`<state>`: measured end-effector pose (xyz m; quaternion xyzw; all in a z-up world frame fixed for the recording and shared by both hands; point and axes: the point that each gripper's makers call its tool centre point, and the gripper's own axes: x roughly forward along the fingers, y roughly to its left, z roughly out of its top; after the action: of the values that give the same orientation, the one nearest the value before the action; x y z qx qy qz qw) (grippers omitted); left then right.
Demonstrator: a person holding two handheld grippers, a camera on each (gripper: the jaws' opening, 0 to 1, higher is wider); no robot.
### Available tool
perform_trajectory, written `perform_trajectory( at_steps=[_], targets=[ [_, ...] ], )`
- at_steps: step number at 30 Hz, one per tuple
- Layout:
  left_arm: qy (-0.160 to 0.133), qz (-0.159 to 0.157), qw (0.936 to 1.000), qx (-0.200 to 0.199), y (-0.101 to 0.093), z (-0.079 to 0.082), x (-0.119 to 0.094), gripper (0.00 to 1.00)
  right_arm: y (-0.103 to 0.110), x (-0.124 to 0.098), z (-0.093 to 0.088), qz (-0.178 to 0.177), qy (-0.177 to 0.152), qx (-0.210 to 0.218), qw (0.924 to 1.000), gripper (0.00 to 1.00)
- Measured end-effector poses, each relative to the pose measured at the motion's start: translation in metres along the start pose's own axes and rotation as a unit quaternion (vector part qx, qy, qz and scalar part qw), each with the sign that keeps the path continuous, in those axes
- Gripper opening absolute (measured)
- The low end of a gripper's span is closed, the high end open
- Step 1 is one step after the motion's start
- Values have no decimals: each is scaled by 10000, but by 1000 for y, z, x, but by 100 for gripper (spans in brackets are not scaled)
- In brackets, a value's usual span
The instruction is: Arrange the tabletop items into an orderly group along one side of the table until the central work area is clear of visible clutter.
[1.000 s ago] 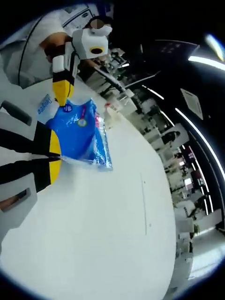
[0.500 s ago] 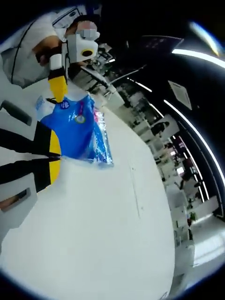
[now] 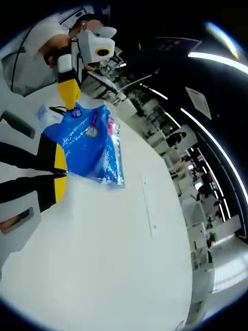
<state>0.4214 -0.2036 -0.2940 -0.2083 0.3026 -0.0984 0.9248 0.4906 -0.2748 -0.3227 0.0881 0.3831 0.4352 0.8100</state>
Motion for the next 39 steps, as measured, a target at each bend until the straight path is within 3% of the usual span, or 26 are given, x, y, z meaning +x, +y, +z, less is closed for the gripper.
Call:
perform_trajectory(
  at_steps=[8, 11, 15, 18, 22, 25, 39],
  targets=[
    [182, -212, 9996, 68, -22, 10, 25, 0, -28, -14, 10, -311, -168, 191, 9992, 0],
    [519, -200, 9967, 595, -28, 6, 36, 0, -37, -21, 15, -392, -250, 273, 9985, 0],
    [482, -269, 9975, 448, -34, 13, 50, 0, -57, -30, 26, -525, -408, 428, 9969, 0],
    [514, -289, 9976, 374, -35, 14, 56, 0, -59, -31, 28, -565, -431, 426, 9966, 0],
    [690, -252, 9958, 550, -35, 9, 65, 0, -67, -30, 29, -612, -400, 387, 9966, 0],
    [828, -195, 9953, 470, -26, 0, 75, 0, -69, -27, 24, -630, -320, 399, 9967, 0],
    [1255, -152, 9916, 266, -24, -29, 100, 0, -94, -13, 2, -731, 118, 394, 9965, 0]
  ],
)
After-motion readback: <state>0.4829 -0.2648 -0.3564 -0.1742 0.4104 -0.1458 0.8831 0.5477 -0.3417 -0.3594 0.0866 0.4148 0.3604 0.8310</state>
